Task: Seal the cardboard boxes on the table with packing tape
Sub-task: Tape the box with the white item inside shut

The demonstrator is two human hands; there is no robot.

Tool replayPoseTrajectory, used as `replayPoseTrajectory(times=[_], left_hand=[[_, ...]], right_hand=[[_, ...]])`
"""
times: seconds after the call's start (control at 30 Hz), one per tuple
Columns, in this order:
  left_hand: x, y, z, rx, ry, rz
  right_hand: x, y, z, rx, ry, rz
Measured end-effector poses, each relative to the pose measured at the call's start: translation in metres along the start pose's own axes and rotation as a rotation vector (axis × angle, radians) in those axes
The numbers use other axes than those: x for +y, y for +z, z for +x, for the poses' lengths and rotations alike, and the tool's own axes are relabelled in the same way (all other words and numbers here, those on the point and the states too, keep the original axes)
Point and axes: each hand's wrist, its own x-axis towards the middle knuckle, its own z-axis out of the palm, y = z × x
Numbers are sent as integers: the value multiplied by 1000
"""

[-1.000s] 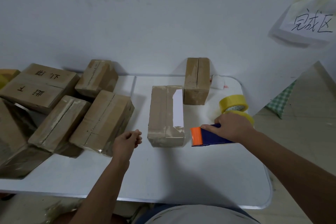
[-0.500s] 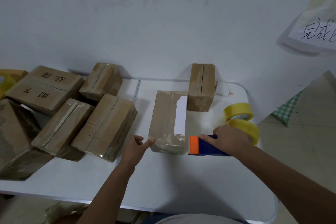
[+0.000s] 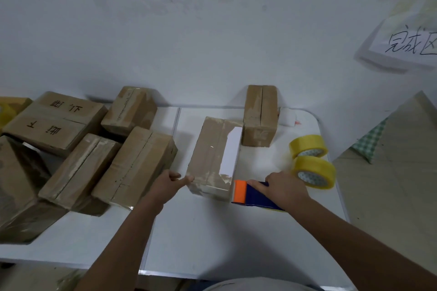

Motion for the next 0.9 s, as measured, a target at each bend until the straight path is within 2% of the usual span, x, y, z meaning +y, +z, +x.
replayPoseTrajectory(times=[0.2,0.47,0.63,0.77,0.9], left_hand=[[1,-8,-1,71,55,-108],[3,-17,0,-12,53,-71],[-5,-11,-2,-7,16,-160],[-5,-9,-1,41,59,-157],[-4,-6,-1,80,78,-191]], right_hand=[[-2,0,-2,24,19,-9],[-3,-2,-3,-24,10,-24],[-5,-4,-5,-58,-33,-76],[-6,-7,-5,-81,-70,-124],[-9,-6,-5,-31,-28,-86]])
